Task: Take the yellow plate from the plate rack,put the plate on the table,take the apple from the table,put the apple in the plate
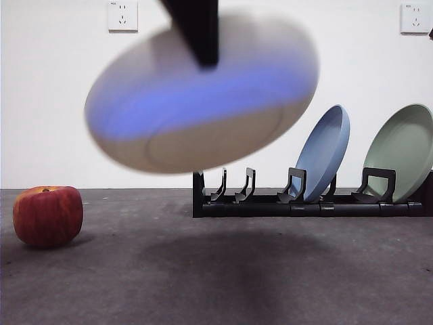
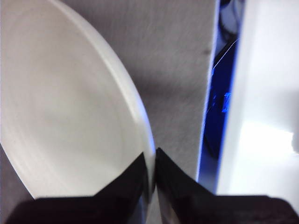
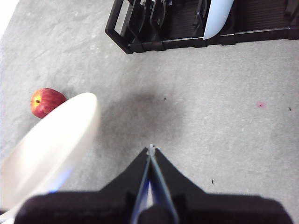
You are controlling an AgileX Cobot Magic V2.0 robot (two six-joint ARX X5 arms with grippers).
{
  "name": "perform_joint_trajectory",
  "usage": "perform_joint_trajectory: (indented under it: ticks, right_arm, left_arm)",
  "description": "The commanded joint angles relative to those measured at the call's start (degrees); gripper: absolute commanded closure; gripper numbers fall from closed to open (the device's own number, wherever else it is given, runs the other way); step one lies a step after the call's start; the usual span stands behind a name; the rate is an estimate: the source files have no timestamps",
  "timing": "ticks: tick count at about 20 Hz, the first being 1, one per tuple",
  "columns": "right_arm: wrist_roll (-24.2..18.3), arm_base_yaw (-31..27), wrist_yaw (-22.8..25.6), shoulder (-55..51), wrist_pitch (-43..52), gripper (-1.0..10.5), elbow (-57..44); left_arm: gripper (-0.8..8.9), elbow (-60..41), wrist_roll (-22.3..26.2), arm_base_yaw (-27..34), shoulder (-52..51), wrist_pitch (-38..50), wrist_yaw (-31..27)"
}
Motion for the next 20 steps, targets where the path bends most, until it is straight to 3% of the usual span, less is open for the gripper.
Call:
perform_joint_trajectory:
  ticks: [1, 9, 12, 13, 16, 20]
  right_arm:
    - [0.1, 0.0, -0.2, 0.1, 0.0, 9.5, 0.3]
    - [0.0, 0.0, -0.2, 0.1, -0.1, 9.5, 0.3]
    - [0.0, 0.0, -0.2, 0.1, -0.1, 9.5, 0.3]
    - [0.0, 0.0, -0.2, 0.1, 0.0, 9.5, 0.3]
    - [-0.2, 0.0, -0.2, 0.1, 0.0, 9.5, 0.3]
    - [-0.2, 0.0, -0.2, 0.1, -0.1, 9.5, 0.3]
  left_arm:
    - [8.2, -2.6, -2.6, 0.1, 3.2, 0.0, -3.7]
    - [8.2, -2.9, -2.8, -0.1, 18.4, 1.0, -8.8]
    - [8.12, -2.9, -2.7, -0.1, 20.0, 2.9, -7.4]
    - [7.6, -2.9, -2.8, -0.2, 20.0, 4.0, -6.7]
    - [4.16, -2.9, -3.8, -0.4, 19.9, 5.0, -6.4]
    - [2.68, -2.9, -4.4, -0.4, 19.3, 4.6, -6.4]
